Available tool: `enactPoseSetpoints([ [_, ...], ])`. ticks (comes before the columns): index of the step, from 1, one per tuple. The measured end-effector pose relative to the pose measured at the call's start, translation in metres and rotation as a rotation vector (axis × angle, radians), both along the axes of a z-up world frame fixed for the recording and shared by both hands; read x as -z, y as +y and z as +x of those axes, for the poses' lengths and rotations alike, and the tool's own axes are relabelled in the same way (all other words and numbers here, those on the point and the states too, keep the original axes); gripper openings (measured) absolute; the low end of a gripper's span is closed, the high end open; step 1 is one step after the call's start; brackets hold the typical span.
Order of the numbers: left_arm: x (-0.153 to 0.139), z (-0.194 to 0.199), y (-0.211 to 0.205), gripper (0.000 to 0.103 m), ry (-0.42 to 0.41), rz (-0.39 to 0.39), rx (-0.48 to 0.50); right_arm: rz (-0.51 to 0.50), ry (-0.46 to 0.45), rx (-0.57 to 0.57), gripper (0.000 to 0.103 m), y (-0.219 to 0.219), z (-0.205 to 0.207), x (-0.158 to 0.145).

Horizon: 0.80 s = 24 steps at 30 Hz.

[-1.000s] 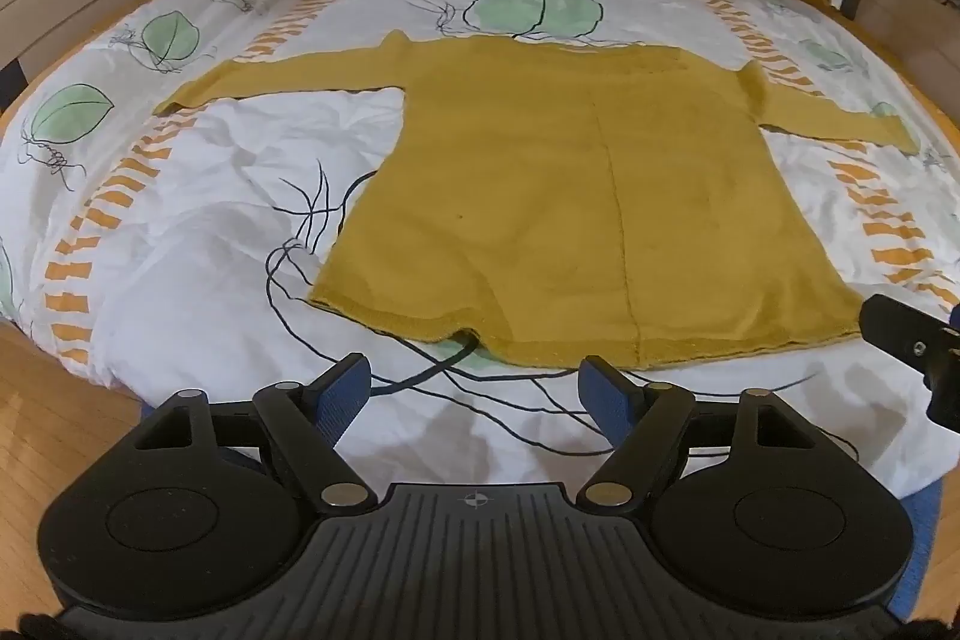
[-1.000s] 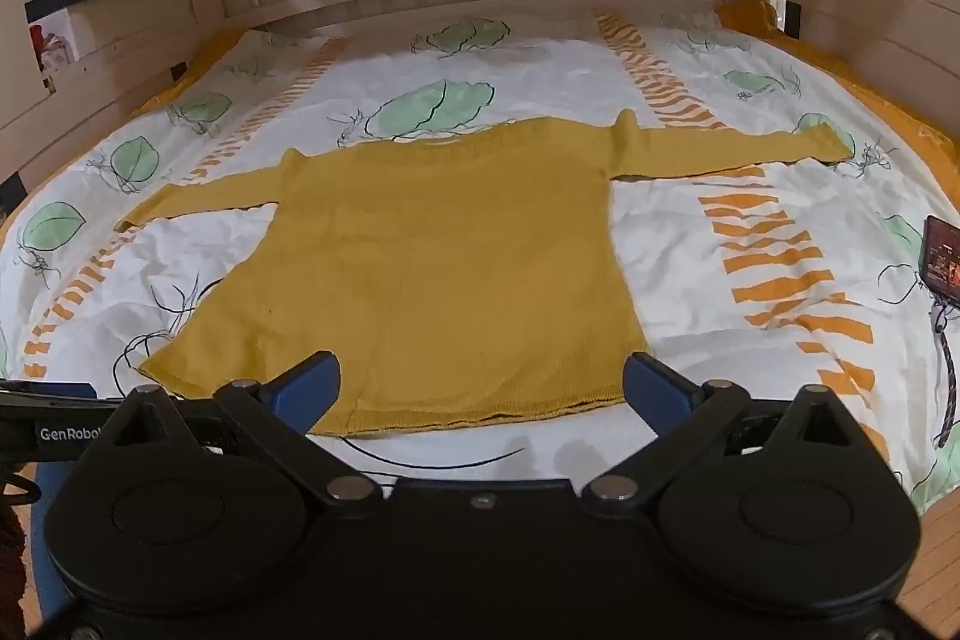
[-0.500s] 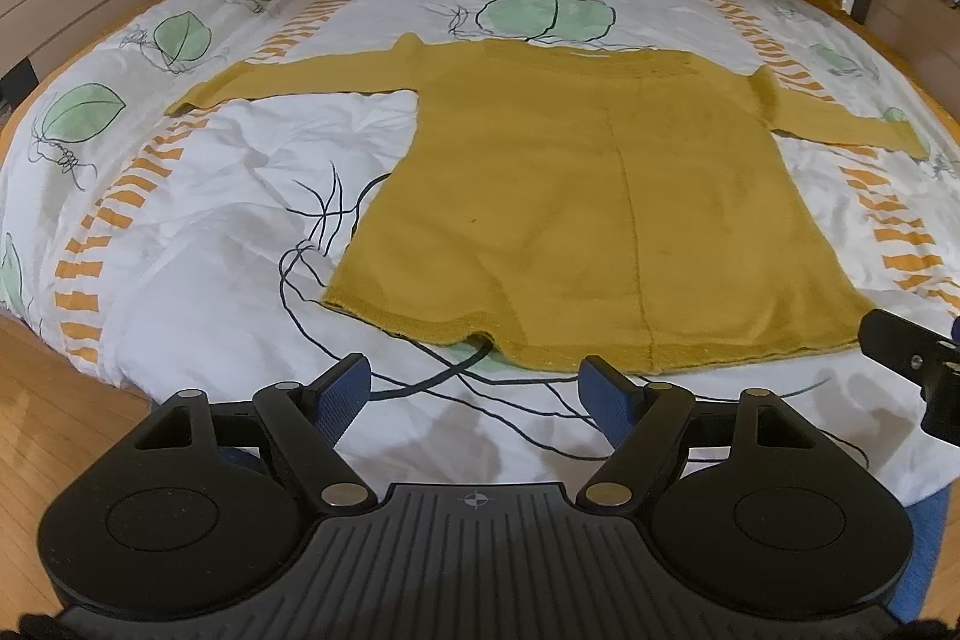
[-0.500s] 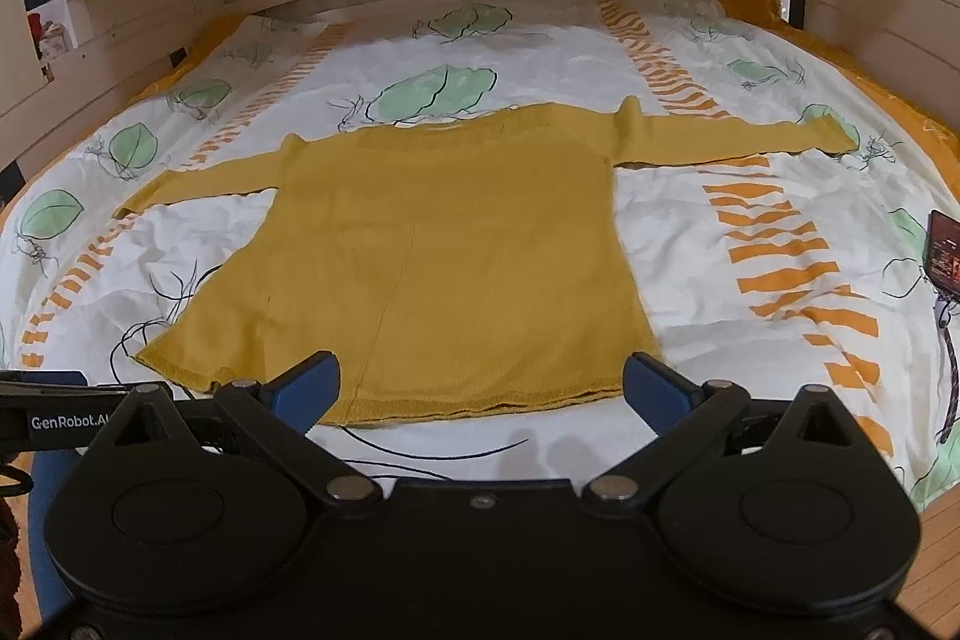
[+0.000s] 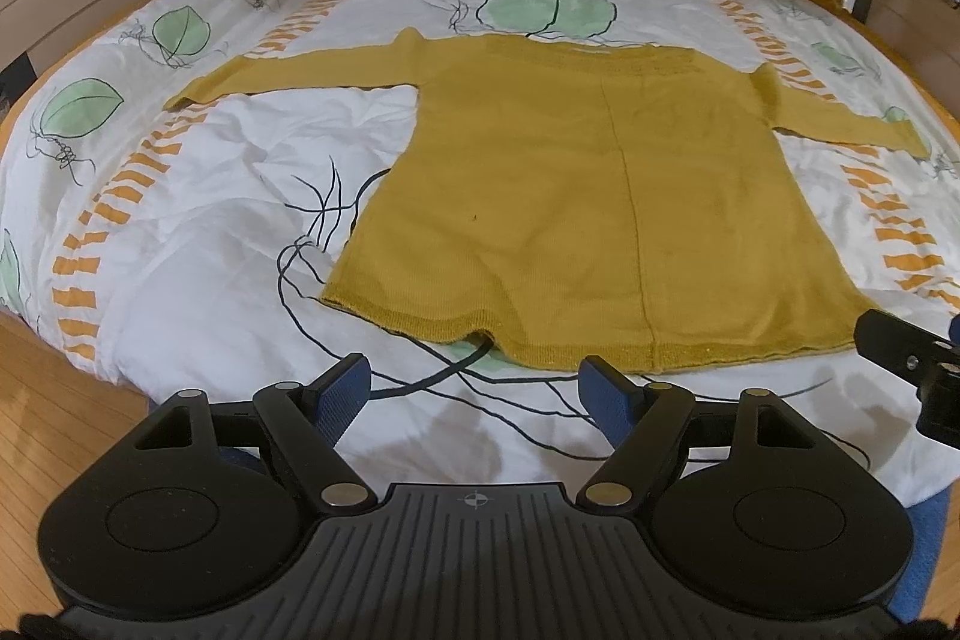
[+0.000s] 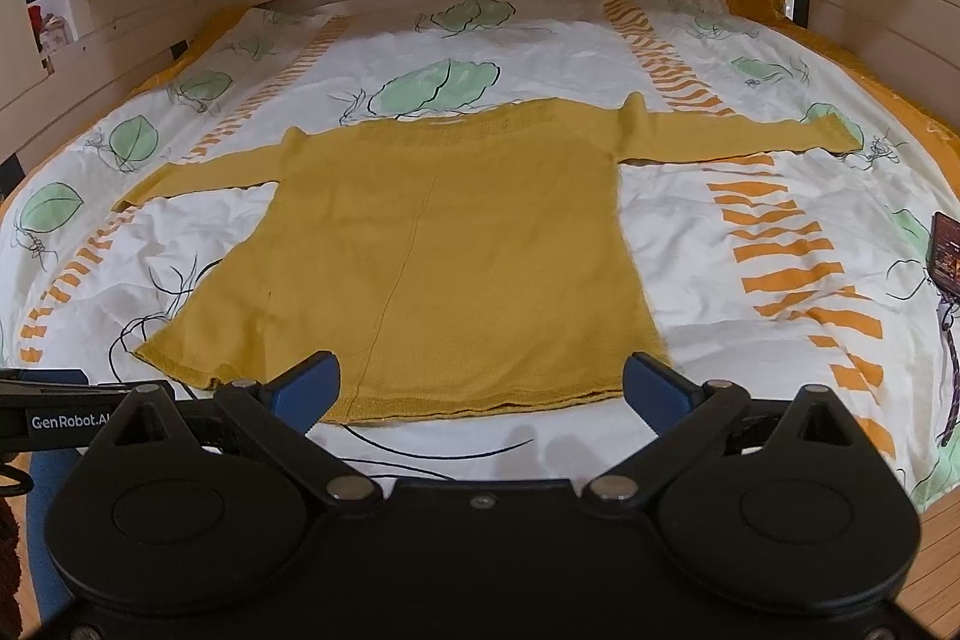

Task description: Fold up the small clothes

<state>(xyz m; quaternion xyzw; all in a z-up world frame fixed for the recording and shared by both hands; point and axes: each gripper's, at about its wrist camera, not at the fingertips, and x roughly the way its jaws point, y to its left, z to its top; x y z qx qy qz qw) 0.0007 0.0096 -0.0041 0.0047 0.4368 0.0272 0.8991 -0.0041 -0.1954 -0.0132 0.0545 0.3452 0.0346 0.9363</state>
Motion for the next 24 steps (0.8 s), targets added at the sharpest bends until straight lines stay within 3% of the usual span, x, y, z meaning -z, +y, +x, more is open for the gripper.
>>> enactPoseSetpoints([
  [24, 0.0063, 0.0037, -0.0002, 0.075, 0.025, -0.015, -0.001, 0.001, 0.025, -0.015, 0.1, 0.0043, 0.0053, 0.0049],
])
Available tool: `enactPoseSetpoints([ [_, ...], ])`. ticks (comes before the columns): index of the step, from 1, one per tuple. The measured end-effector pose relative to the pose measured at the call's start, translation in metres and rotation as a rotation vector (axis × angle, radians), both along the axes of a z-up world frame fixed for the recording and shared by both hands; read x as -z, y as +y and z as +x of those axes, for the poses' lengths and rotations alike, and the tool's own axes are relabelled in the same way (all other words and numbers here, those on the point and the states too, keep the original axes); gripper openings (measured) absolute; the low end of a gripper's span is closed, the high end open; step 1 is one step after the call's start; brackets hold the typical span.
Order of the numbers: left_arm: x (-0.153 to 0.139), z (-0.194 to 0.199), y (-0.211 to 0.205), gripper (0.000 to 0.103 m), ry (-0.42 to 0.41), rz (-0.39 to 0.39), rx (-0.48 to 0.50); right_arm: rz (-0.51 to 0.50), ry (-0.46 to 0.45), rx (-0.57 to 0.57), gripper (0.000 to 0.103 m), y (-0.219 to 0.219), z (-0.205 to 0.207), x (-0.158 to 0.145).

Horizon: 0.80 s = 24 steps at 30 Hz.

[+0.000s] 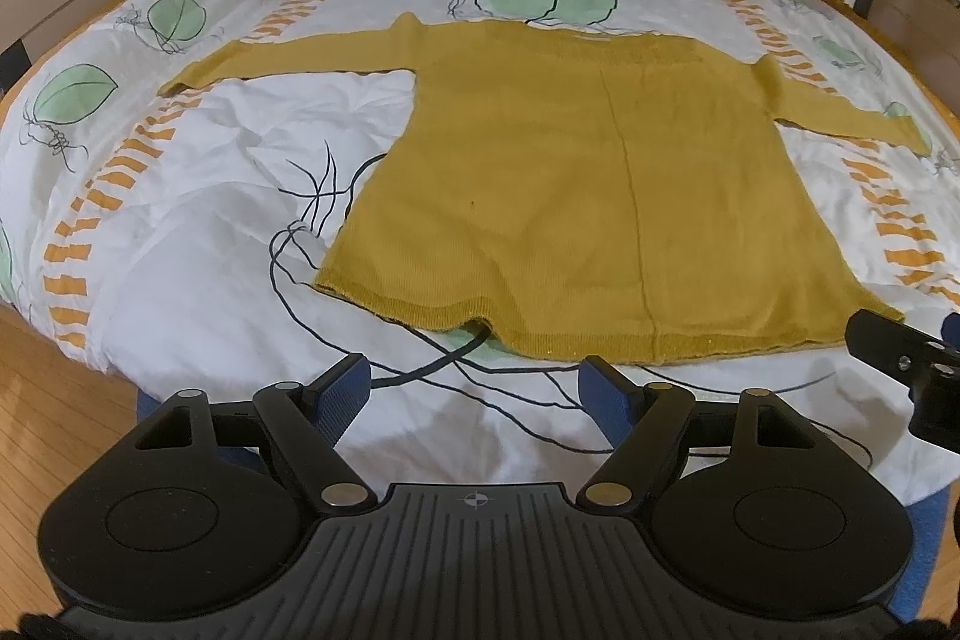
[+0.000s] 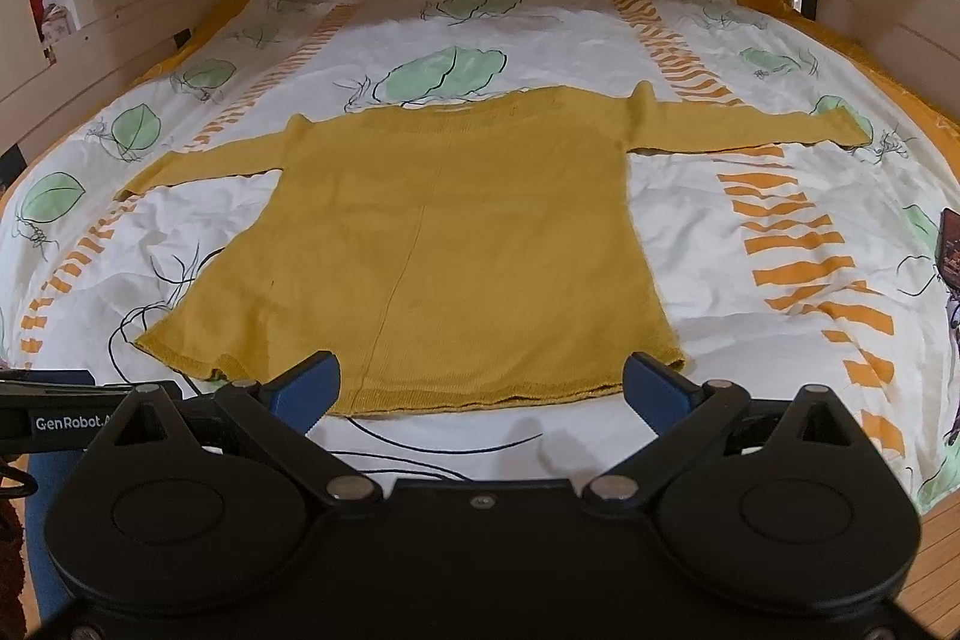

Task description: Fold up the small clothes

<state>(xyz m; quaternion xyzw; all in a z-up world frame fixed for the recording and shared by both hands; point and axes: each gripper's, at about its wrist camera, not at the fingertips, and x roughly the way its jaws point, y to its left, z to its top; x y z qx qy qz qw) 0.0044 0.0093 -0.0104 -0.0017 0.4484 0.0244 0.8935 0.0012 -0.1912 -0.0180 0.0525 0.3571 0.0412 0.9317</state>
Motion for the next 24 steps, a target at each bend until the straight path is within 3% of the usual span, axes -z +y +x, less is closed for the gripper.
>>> enactPoseSetpoints([
  [17, 0.018, 0.012, 0.001, 0.075, 0.069, -0.007, 0.009, 0.021, 0.087, -0.033, 0.101, 0.005, 0.017, 0.018],
  [24, 0.017, 0.032, 0.007, 0.075, 0.041, -0.008, 0.037, 0.079, 0.155, -0.088, 0.1, 0.006, 0.035, 0.024],
])
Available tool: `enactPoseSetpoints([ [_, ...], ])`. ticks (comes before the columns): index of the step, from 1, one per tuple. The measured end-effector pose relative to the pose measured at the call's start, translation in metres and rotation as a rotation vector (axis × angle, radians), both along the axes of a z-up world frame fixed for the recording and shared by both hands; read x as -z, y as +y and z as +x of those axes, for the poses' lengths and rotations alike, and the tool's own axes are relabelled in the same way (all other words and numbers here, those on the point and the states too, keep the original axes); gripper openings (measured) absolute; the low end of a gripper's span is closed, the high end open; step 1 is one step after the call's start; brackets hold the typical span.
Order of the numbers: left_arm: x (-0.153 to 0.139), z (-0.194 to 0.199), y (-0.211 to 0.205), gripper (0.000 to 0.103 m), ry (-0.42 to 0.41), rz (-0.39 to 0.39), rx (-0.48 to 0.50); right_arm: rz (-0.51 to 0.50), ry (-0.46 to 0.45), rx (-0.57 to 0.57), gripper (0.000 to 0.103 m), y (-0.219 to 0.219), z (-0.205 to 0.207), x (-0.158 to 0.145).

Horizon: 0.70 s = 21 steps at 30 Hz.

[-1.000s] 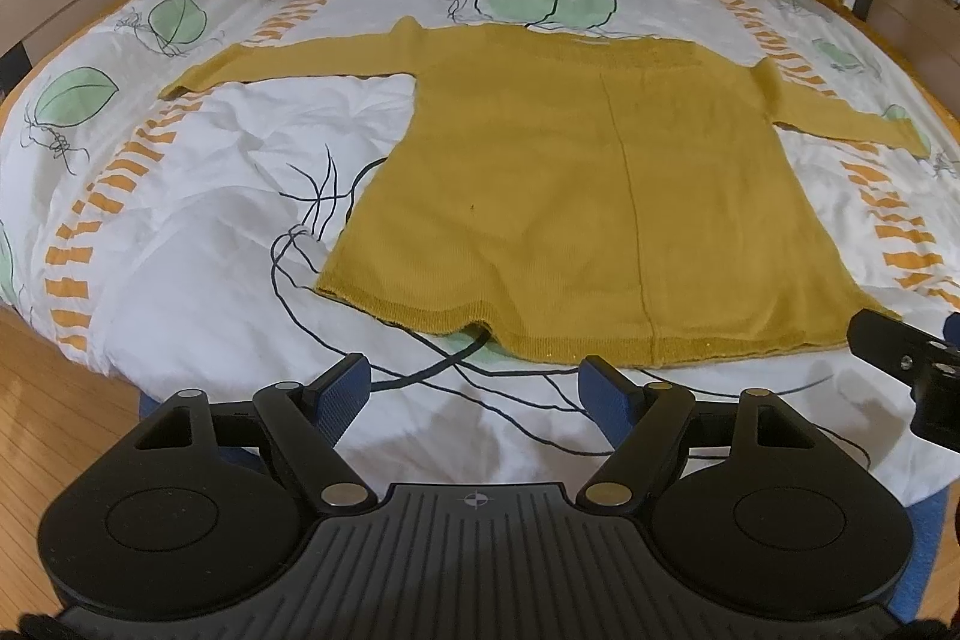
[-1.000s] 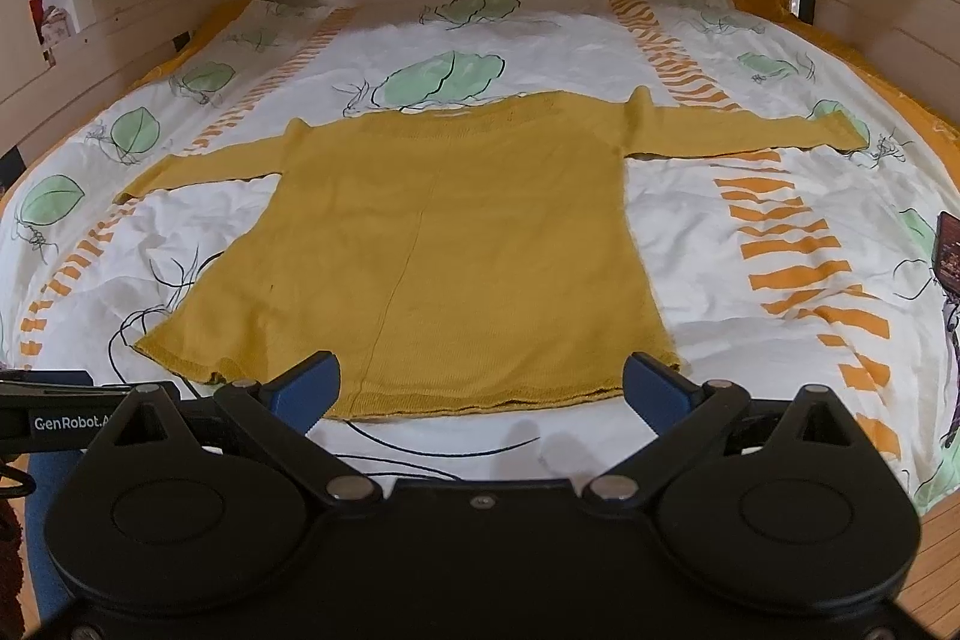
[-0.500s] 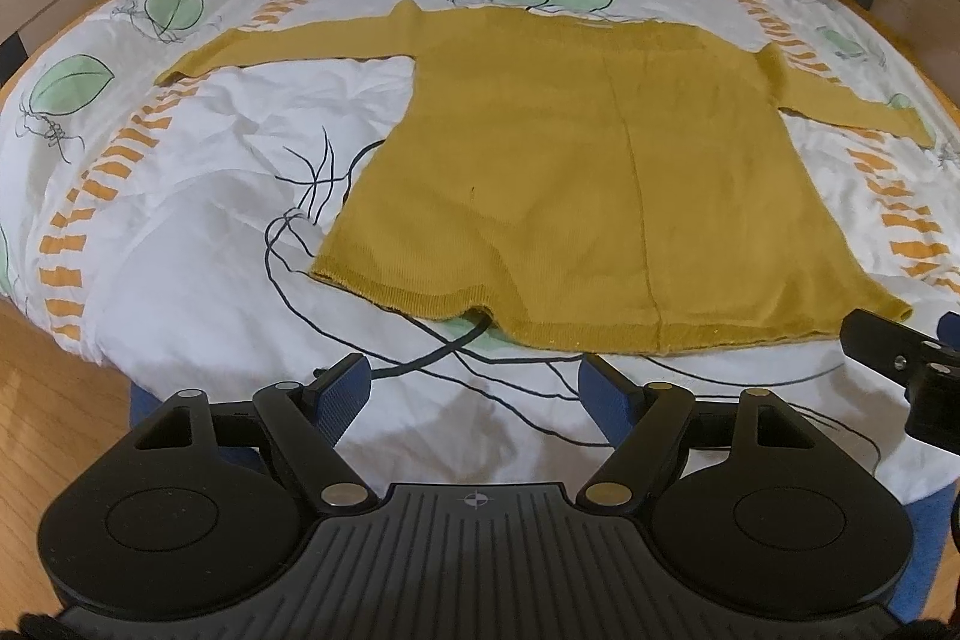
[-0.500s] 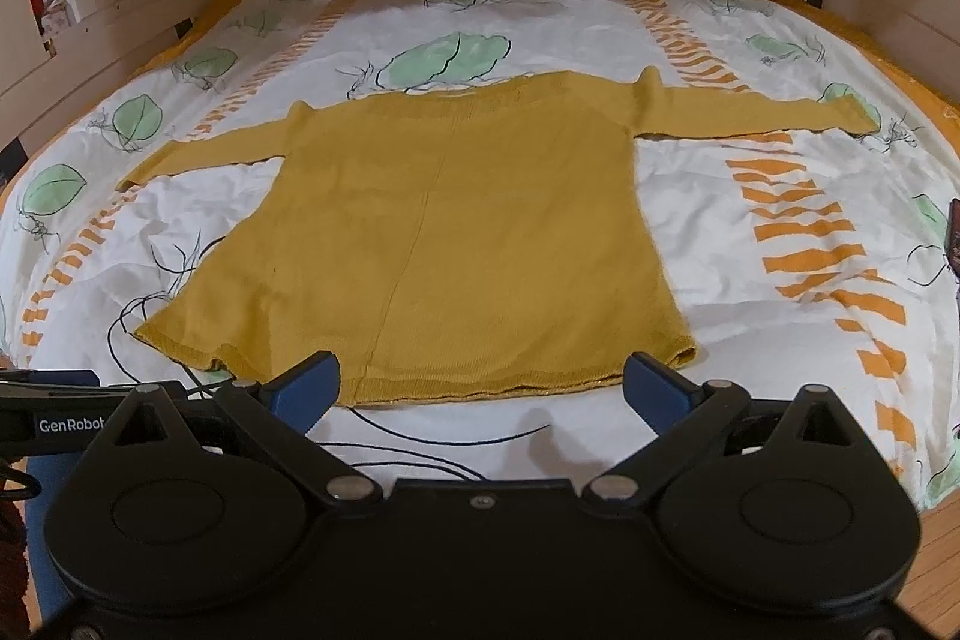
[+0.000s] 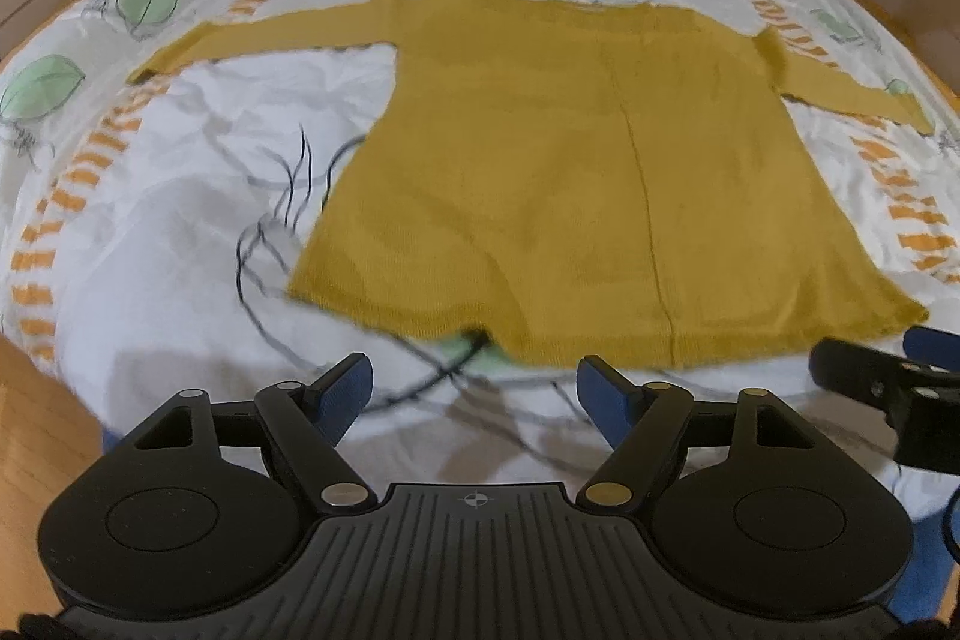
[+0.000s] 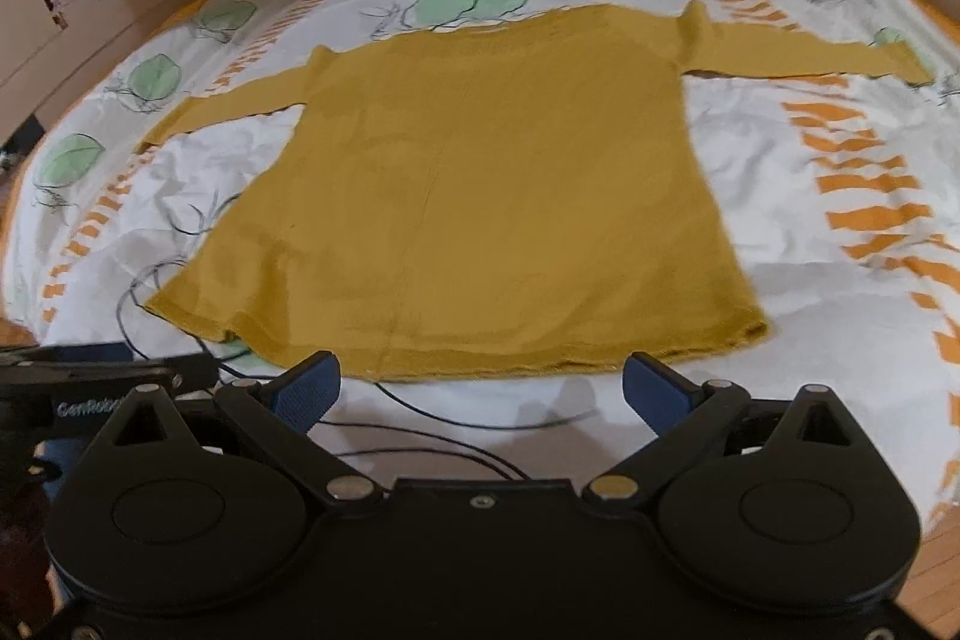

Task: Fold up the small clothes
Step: 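Reach the right gripper to a sweater sleeve cuff and grasp it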

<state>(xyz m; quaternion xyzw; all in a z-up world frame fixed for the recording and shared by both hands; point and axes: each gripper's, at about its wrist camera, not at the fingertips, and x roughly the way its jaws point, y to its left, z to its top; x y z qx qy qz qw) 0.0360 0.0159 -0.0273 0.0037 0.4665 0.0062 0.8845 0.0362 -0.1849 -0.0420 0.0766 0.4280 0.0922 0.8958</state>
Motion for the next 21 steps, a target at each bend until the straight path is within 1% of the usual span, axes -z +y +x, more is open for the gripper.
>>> enactPoseSetpoints([
  [5, -0.013, 0.034, 0.004, 0.075, -0.073, 0.019, 0.012, 0.044, -0.037, -0.009, 0.1, -0.014, 0.025, -0.013],
  [11, -0.017, 0.099, -0.003, 0.074, -0.166, 0.068, 0.036, 0.011, -0.12, 0.035, 0.1, -0.047, 0.079, -0.025],
  [14, -0.011, 0.135, -0.01, 0.074, -0.204, 0.103, 0.041, 0.0, -0.156, 0.069, 0.1, -0.068, 0.106, -0.026],
  [17, 0.0, 0.171, -0.019, 0.074, -0.219, 0.141, 0.037, 0.003, -0.173, 0.108, 0.094, -0.095, 0.139, -0.022],
  [19, 0.007, 0.193, -0.022, 0.074, -0.231, 0.135, 0.032, 0.019, -0.164, 0.154, 0.092, -0.118, 0.164, -0.015],
  [21, 0.015, 0.214, -0.024, 0.074, -0.235, 0.104, 0.031, 0.024, -0.155, 0.212, 0.091, -0.14, 0.184, -0.008],
])
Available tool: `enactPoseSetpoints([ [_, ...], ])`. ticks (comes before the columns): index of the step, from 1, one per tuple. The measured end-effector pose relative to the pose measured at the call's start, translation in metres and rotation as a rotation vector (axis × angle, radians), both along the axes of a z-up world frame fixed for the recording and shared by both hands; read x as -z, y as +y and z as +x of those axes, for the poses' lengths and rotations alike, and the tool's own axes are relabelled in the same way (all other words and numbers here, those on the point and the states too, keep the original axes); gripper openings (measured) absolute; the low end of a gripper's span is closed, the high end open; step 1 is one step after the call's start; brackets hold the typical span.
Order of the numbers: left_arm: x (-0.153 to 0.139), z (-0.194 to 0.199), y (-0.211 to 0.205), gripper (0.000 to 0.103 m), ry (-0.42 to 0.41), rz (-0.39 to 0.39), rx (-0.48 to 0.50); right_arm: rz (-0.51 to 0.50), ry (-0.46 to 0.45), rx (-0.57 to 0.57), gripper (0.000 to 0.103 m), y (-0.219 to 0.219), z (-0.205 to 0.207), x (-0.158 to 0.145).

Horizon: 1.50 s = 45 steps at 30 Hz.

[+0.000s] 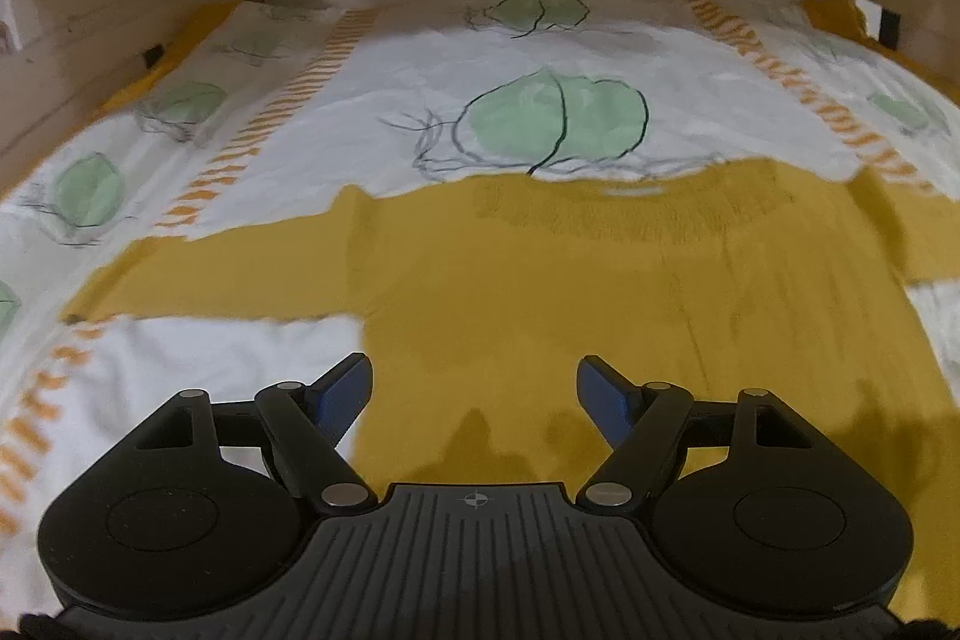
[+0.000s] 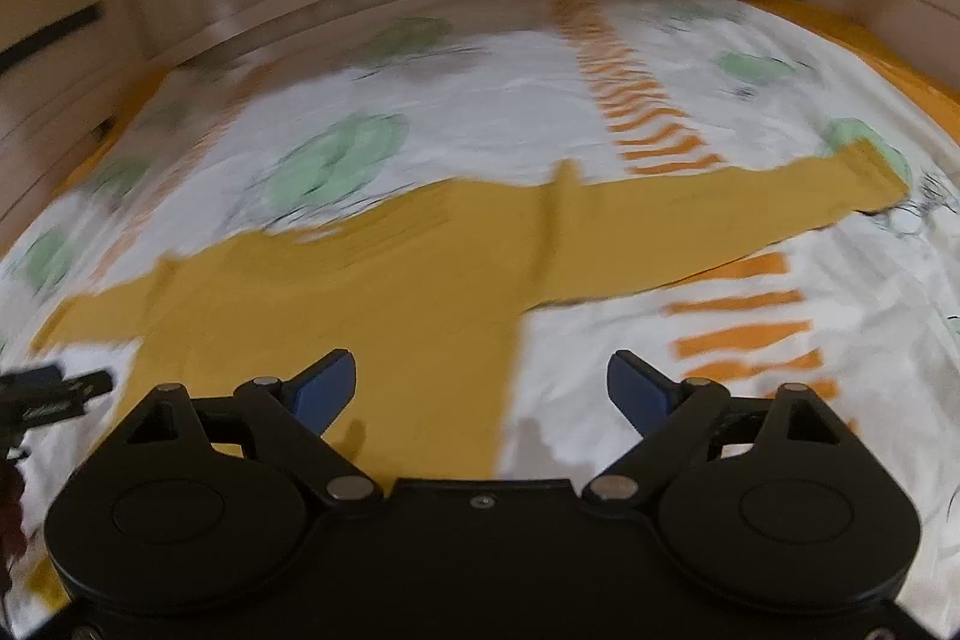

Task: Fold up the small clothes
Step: 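Reach the right gripper to a sweater sleeve cuff and grasp it, then lift the sleeve with the right gripper, fold it across the body, release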

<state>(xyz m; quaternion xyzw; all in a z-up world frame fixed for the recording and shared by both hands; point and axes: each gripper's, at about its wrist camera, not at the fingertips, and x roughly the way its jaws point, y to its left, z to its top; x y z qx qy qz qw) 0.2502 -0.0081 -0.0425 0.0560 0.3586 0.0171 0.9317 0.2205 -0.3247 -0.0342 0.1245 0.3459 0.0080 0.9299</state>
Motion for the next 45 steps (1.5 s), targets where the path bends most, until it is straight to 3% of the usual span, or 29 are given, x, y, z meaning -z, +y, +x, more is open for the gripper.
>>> enactPoseSetpoints([
  [5, 0.026, 0.046, -0.004, 0.074, -0.032, -0.05, -0.038, -0.095, 0.014, 0.118, 0.088, -0.053, 0.047, 0.02],
  [8, 0.044, 0.069, -0.006, 0.074, -0.043, -0.036, -0.071, -0.13, 0.036, 0.191, 0.081, -0.089, 0.072, 0.033],
  [12, 0.065, 0.089, -0.009, 0.074, -0.016, -0.032, -0.092, -0.143, 0.051, 0.295, 0.079, -0.135, 0.097, 0.044],
  [18, 0.081, 0.088, -0.017, 0.078, -0.061, 0.003, -0.094, -0.18, 0.058, 0.421, 0.079, -0.195, 0.12, 0.053],
  [23, 0.086, 0.087, -0.017, 0.092, -0.069, 0.017, -0.136, -0.197, 0.073, 0.505, 0.078, -0.234, 0.134, 0.065],
  [27, 0.091, 0.095, -0.019, 0.098, -0.06, 0.012, -0.154, -0.169, 0.088, 0.573, 0.078, -0.264, 0.142, 0.078],
  [33, 0.094, 0.098, -0.022, 0.099, -0.06, 0.021, -0.158, -0.048, 0.087, 0.623, 0.079, -0.293, 0.151, 0.098],
  [35, 0.095, 0.099, -0.022, 0.1, -0.059, 0.018, -0.159, -0.029, 0.086, 0.634, 0.073, -0.295, 0.153, 0.103],
  [36, 0.095, 0.099, -0.022, 0.1, -0.058, 0.017, -0.159, -0.031, 0.085, 0.631, 0.066, -0.295, 0.155, 0.105],
  [38, 0.095, 0.1, -0.021, 0.1, -0.058, 0.015, -0.159, -0.033, 0.077, 0.612, 0.046, -0.294, 0.155, 0.104],
  [39, 0.095, 0.1, -0.021, 0.1, -0.058, 0.015, -0.159, -0.009, 0.066, 0.585, 0.022, -0.295, 0.155, 0.102],
  [40, 0.095, 0.1, -0.021, 0.1, -0.058, 0.015, -0.159, 0.015, 0.061, 0.57, 0.015, -0.295, 0.154, 0.099],
  [45, 0.096, 0.101, -0.021, 0.1, -0.058, 0.015, -0.158, 0.001, 0.02, 0.519, 0.014, -0.282, 0.149, 0.07],
])
